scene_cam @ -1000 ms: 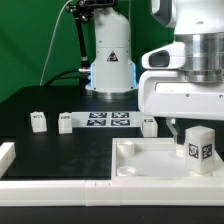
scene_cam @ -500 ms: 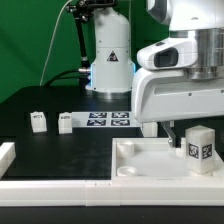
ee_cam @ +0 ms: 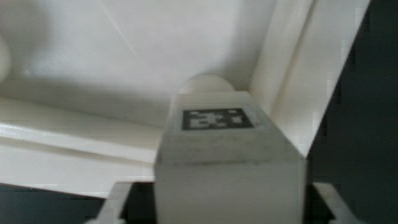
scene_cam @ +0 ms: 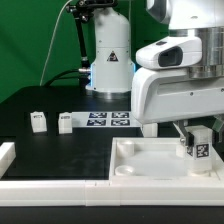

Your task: Assemble one leg

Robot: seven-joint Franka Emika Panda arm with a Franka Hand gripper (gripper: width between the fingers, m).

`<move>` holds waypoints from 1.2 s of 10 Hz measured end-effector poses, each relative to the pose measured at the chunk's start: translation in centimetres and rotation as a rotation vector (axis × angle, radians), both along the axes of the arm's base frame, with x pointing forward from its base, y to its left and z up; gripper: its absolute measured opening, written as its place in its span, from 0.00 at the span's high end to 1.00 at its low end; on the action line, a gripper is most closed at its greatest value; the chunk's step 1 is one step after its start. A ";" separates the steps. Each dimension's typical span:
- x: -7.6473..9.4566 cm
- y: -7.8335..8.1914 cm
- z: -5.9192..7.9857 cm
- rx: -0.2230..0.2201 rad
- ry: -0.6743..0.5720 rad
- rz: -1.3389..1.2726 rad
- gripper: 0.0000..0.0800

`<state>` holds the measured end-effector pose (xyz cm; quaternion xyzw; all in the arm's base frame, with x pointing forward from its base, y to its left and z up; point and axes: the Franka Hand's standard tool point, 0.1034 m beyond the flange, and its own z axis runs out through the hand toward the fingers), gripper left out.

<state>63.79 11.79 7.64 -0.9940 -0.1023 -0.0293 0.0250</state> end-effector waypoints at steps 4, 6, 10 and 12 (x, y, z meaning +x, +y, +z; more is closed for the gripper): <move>-0.1 0.3 0.0 0.016 0.019 -0.352 0.64; -0.1 0.1 -0.1 0.024 0.030 -0.579 0.64; -0.1 -0.1 -0.2 0.050 0.050 -1.017 0.64; 0.0 -0.2 -0.3 0.052 0.063 -1.186 0.64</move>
Offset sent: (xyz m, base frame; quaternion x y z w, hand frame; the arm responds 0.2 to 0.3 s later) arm -0.0006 0.0054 -0.0023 -0.0222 0.0047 0.2982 0.9542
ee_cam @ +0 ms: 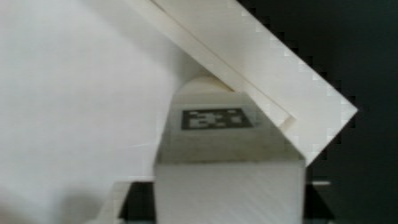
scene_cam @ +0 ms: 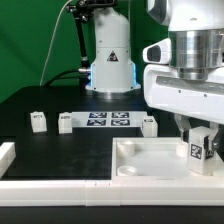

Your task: Assemble one leg

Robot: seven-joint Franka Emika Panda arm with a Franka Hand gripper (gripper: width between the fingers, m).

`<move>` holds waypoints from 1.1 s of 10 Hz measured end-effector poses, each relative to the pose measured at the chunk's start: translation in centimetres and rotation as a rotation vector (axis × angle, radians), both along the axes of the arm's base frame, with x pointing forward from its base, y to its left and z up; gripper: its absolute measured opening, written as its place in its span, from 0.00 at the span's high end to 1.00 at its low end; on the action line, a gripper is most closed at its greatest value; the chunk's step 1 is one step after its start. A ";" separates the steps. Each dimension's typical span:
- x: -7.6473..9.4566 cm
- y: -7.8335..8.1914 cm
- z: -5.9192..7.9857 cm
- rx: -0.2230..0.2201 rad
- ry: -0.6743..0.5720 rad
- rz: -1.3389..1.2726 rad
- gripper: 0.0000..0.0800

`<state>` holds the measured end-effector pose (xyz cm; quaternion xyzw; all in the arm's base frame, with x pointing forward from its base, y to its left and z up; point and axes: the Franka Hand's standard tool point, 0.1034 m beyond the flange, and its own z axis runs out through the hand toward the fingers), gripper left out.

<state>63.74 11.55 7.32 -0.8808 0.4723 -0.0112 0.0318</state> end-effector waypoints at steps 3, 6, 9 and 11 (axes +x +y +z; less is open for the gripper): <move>0.0 0.0 0.0 0.011 -0.001 -0.034 0.54; 0.0 0.1 0.0 0.002 -0.010 0.128 0.22; 0.0 0.4 0.0 -0.016 -0.026 0.468 0.19; -0.1 0.5 -0.1 -0.022 -0.032 0.596 0.19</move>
Offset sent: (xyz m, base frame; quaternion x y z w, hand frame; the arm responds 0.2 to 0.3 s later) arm 0.0000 0.0000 0.0000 0.0000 0.0000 -0.0799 0.9968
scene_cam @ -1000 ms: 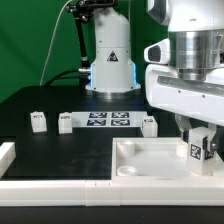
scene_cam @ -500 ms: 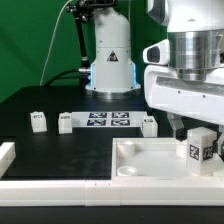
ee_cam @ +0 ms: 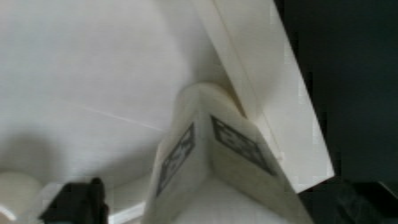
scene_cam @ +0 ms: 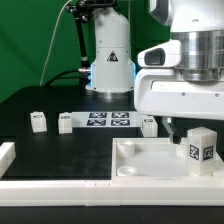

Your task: Assemble one leg

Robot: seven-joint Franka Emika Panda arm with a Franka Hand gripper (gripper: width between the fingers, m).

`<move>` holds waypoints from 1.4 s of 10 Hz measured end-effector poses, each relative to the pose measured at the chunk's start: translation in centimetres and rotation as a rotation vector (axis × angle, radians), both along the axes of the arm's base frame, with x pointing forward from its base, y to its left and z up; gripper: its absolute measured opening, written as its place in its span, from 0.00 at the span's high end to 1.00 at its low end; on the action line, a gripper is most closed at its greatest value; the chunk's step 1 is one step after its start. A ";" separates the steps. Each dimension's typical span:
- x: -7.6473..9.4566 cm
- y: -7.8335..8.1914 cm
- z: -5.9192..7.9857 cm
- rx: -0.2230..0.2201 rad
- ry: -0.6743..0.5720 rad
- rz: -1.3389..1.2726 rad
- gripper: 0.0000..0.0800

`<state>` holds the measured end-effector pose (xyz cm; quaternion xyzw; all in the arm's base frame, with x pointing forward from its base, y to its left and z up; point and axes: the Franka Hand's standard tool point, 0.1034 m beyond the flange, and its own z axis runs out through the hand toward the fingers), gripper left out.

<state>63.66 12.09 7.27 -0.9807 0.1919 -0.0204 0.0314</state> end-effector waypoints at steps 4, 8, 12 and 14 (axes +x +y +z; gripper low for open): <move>0.1 -0.2 0.1 -0.055 -0.023 0.435 0.19; 0.1 -0.8 0.0 -0.062 -0.023 0.597 0.19; 0.1 -0.7 0.0 -0.050 -0.016 0.451 0.64; 0.0 -0.6 -0.1 -0.034 -0.003 0.188 0.64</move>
Offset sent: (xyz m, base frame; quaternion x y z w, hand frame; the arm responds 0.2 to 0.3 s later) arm 0.0057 -0.0028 0.0035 -0.0109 -0.0059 -0.2842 0.9587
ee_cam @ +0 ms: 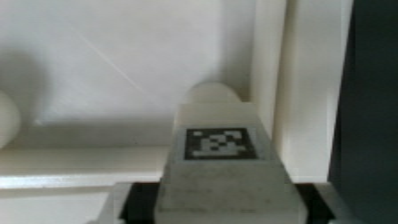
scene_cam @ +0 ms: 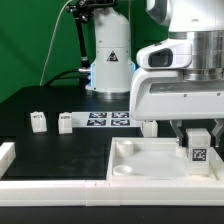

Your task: Assemble one leg

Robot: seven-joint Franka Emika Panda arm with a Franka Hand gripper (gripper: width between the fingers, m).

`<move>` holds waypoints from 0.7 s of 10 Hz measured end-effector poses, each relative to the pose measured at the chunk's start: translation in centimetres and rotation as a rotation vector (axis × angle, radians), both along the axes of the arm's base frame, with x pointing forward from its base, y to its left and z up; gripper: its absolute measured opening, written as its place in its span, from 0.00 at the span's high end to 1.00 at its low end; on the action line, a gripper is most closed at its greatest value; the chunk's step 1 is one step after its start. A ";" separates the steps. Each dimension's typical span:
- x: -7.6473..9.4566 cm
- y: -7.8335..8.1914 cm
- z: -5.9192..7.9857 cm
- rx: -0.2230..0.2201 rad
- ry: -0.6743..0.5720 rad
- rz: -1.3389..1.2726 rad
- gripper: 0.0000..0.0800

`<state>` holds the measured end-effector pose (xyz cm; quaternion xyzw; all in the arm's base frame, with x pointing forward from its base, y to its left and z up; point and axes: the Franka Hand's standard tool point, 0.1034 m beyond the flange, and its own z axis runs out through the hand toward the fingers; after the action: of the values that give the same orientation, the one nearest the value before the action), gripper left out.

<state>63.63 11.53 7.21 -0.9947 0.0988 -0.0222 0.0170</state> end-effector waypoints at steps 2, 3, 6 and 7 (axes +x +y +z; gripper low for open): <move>-0.2 0.3 -0.1 0.016 0.006 -0.313 0.64; -0.2 0.5 -0.1 0.021 0.009 -0.409 0.64; -0.2 0.5 -0.2 0.037 0.015 -0.720 0.64; -0.1 0.4 -0.2 0.049 0.021 -0.783 0.64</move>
Offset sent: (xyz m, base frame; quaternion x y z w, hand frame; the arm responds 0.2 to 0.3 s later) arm -0.0076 -0.0016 -0.0046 -0.0266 0.0071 0.3347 0.9419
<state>63.49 11.96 7.02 -0.8812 0.4716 -0.0146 0.0299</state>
